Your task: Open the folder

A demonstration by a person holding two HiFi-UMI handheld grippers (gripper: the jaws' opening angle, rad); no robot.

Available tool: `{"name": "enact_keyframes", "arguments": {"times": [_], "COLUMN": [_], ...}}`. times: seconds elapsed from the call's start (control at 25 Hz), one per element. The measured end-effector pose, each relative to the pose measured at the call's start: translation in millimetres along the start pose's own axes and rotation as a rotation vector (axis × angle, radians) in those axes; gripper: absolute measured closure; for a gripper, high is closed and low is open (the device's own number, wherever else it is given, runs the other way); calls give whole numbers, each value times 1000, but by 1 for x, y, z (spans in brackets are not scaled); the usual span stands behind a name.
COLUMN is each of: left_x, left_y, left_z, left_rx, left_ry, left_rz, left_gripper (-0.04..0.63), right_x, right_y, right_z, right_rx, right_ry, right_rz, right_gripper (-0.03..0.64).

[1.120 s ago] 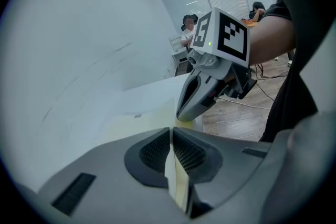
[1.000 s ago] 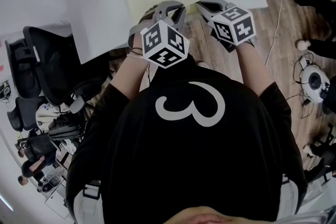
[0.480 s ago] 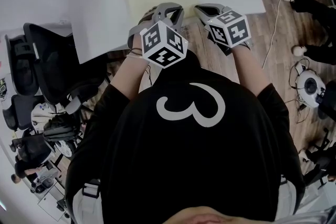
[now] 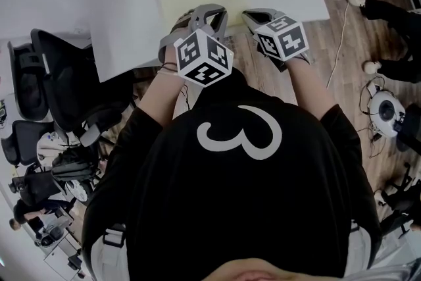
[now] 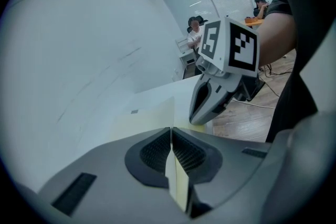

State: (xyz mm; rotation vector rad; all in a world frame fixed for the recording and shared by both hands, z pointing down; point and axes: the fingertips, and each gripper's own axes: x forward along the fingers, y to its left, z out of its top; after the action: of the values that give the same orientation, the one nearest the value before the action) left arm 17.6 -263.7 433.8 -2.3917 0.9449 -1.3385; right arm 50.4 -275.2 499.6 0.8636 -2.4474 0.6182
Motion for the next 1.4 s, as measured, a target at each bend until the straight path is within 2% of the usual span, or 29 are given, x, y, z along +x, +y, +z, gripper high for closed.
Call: {"name": "enact_keyframes", "arguments": {"times": [0.64,0.84,1.4], "left_x": [-36,-51,-95], "left_y": [23,33,61], "left_z": [-3,-8,-36], "left_rx": [-21,-47,-155], "left_ry": [-23,-23,-109], "left_rz": [49,66,98], "left_gripper": [557,552,549], "right_x": [2,2,7], "right_y": [1,-1,11], "right_z": [0,1,-4], "right_rx": [34,43,57], "right_ry": [41,59,101], "right_rz": [-32,-60,-135], "right_gripper": [594,594,594]}}
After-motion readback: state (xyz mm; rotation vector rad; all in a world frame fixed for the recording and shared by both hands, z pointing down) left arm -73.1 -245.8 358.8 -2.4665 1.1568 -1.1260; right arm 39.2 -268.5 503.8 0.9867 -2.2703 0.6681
